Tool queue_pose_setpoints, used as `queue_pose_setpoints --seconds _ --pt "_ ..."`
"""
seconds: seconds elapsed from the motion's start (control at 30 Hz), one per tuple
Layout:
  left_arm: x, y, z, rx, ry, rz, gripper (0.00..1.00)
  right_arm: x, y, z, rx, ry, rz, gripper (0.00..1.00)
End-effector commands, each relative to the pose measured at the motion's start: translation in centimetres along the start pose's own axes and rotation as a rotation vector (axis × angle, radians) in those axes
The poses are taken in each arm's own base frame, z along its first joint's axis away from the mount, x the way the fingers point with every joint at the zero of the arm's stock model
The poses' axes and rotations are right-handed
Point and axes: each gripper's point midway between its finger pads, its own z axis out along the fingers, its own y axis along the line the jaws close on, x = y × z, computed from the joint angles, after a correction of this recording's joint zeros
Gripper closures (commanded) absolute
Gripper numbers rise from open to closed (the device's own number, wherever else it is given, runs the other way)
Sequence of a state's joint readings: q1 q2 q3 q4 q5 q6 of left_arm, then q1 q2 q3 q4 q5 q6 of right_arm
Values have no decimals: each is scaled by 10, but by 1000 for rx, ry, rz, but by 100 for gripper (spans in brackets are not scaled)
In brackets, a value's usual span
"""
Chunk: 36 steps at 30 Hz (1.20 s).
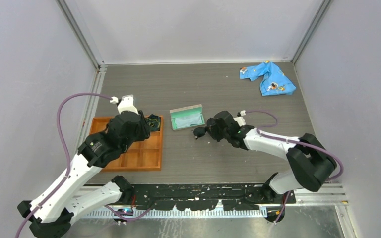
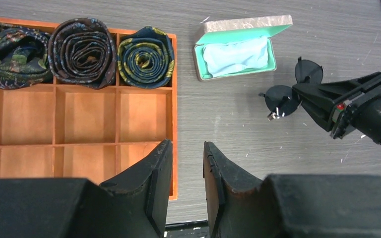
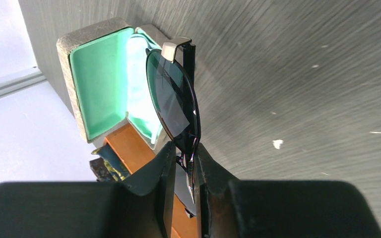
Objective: Organize the sunglasses
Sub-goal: Place the sunglasses in the sunglasses case.
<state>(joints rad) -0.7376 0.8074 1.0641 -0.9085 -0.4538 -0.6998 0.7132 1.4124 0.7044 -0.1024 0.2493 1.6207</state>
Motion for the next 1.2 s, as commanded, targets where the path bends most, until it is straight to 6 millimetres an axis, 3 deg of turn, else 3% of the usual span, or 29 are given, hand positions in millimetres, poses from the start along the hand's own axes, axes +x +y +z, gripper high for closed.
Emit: queue_pose_setpoints --seconds 0.0,0.3,0.5,0.87,1.17 --pt "-12 4 -13 -6 -31 -15 68 2 59 5 -163 -34 147 78" --pt "-14 17 -25 -25 -47 -2 68 25 79 16 -131 -80 165 78" --pt "-13 21 -32 -17 -54 -3 68 26 89 26 -112 -145 190 77" --pt "-18 40 -56 -19 -101 11 67 32 80 50 -71 -199 230 77" --pt "-13 30 -51 12 -60 41 66 31 78 59 -62 -236 261 75"
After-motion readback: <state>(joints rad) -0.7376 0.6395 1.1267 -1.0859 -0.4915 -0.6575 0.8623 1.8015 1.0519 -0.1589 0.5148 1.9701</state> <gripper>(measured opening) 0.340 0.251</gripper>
